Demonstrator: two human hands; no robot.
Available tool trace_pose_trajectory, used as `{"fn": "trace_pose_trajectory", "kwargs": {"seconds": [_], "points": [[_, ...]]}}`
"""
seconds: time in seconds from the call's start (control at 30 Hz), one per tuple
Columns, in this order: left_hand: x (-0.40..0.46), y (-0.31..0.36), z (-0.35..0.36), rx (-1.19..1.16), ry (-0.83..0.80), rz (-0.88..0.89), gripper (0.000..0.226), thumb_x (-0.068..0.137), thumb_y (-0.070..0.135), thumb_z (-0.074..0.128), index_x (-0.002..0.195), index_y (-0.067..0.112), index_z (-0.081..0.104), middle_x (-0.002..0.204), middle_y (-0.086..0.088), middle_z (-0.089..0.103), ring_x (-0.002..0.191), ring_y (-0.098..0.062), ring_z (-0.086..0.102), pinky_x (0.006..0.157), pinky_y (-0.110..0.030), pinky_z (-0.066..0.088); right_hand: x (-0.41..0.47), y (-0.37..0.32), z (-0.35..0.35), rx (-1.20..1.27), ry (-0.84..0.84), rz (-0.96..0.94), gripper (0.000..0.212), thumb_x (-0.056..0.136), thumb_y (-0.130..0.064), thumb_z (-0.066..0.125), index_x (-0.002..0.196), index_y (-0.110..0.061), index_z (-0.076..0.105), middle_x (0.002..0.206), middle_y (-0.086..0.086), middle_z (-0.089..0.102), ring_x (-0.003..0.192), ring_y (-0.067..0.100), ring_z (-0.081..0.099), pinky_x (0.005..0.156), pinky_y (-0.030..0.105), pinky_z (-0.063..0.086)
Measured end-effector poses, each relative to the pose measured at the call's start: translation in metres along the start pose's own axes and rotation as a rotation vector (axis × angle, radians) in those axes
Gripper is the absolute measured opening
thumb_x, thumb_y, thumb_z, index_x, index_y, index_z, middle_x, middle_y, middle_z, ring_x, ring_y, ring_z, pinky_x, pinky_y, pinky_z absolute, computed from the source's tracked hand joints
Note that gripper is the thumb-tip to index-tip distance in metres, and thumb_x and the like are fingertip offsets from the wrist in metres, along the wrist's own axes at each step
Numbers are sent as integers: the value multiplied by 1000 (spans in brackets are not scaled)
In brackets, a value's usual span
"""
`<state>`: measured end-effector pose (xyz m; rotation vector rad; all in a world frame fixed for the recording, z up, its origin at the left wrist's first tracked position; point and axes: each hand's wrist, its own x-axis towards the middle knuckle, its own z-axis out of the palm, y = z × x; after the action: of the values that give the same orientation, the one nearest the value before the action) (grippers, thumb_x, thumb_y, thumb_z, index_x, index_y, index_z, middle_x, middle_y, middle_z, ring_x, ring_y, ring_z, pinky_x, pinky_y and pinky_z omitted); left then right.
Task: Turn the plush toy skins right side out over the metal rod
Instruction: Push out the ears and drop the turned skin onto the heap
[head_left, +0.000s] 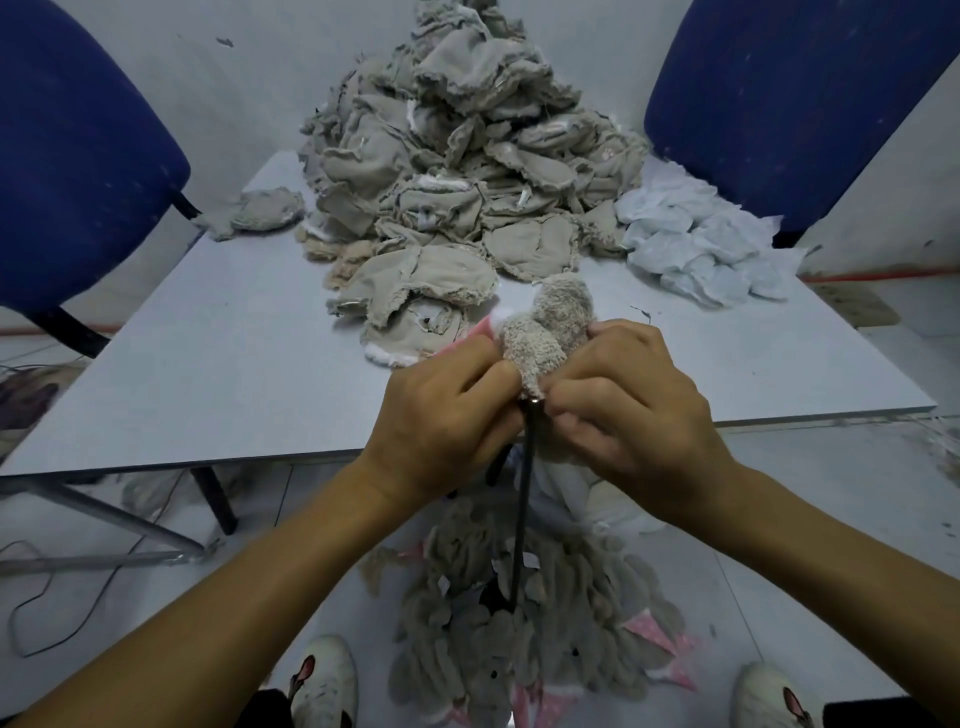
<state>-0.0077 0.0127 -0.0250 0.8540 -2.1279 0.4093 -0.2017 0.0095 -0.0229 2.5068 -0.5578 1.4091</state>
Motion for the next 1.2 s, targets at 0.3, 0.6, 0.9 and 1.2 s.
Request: {"fn": "trace_pose_trajectory", "kwargs": {"seconds": [0.3,0.6,0.9,1.2], "points": [[0,-22,-8,-246,-399,68,20,85,21,49,76,5,56,78,-12,52,70,-27,48,64,-46,48,-6,-10,2,-57,-175,-108,8,94,-5,65,89,-9,67,74,10,62,66,26,55,70,40,44],[8,-24,-6,-406,-305,-255,36,93,44,44,102,13,58,102,-1,52,100,-17,45,88,-26,35,-15,-4,-3,178,-121,261,14,93,-14,63,91,0,62,87,8,59,82,21,50,74,29,42],[7,-10,-1,-284,-210,-34,40,88,44,64,79,6,51,68,-2,44,62,-20,38,60,-28,27,-24,25,-5,327,-549,734,34,83,-60,63,109,-39,59,92,-12,64,84,10,60,70,23,44],[-10,-19,0,-255,-196,139,14,88,11,60,96,0,61,89,-19,63,76,-31,56,60,-45,45,-10,18,-9,197,-209,334,24,88,-26,73,104,-8,71,92,-10,59,82,9,53,75,14,40]]}}
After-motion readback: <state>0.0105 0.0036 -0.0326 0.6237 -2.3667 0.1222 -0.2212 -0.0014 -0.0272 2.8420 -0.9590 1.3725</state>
